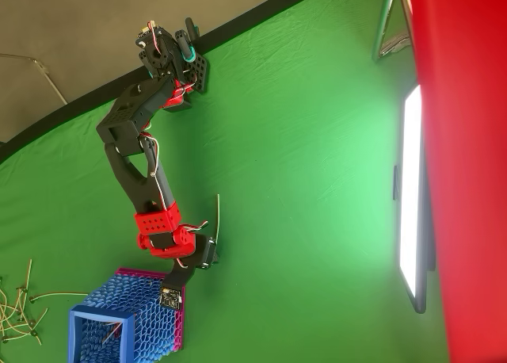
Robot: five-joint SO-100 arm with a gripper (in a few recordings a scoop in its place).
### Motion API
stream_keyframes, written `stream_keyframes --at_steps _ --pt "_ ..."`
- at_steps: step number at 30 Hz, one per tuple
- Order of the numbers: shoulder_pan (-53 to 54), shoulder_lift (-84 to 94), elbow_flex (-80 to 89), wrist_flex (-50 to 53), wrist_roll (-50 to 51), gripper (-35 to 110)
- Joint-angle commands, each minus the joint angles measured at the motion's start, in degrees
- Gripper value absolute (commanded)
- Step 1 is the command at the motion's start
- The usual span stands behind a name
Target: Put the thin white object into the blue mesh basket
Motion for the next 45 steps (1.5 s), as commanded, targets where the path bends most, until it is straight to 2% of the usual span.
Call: stream_keyframes --at_steps 1,26,45 --pt "-0.26 0.18 -2.72 0.26 -0.70 13" --pt "0.18 -3.25 -8.26 2.55 -2.46 11" --pt "0.00 -3.78 -9.49 1.05 -0.35 1"
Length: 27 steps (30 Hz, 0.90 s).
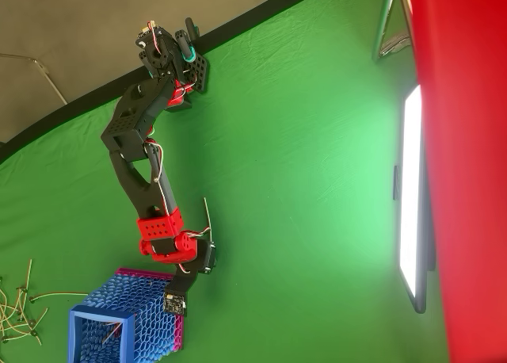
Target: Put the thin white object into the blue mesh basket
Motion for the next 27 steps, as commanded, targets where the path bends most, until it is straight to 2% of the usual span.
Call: stream_keyframes --at_steps 1,14,17,27 --pt "-0.18 1.41 -1.32 -2.20 0.97 1" --pt "-4.66 10.55 -3.08 -3.34 4.39 1" --pt "-5.36 13.71 -2.90 -6.86 4.31 1" --pt "-4.04 25.22 6.50 -36.47 -3.96 1"
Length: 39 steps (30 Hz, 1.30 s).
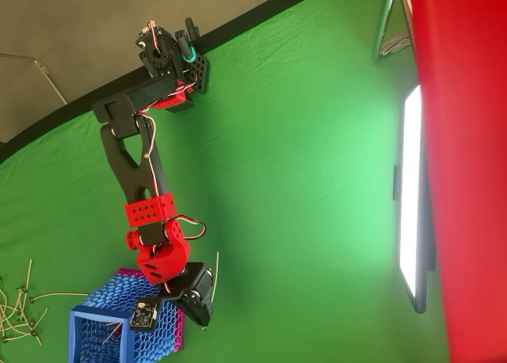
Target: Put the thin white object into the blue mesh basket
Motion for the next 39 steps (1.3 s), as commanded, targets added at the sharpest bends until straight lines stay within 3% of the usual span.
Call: stream_keyframes --at_steps 1,4,11,28,39 --pt "0.88 5.71 2.37 -9.76 -3.60 1" --pt "1.76 6.68 7.29 -22.06 -8.79 1" --pt "3.78 6.50 10.20 -37.09 -16.96 1" --pt "11.25 -4.22 -20.48 -37.88 -20.30 1" --pt "18.19 -5.80 -18.90 -37.88 -22.32 1"
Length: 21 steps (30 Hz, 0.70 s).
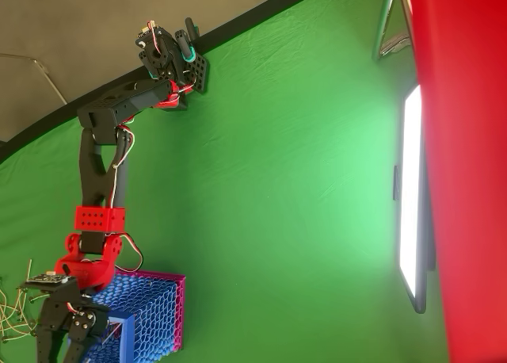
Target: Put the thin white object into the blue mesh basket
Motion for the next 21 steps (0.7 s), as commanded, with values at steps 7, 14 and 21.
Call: stream_keyframes --at_steps 7,14,21 --pt "2.46 0.53 6.06 -0.88 3.52 1" --pt "1.76 3.78 18.19 -1.93 9.58 3" --pt "0.00 9.49 26.54 -2.64 16.61 14"
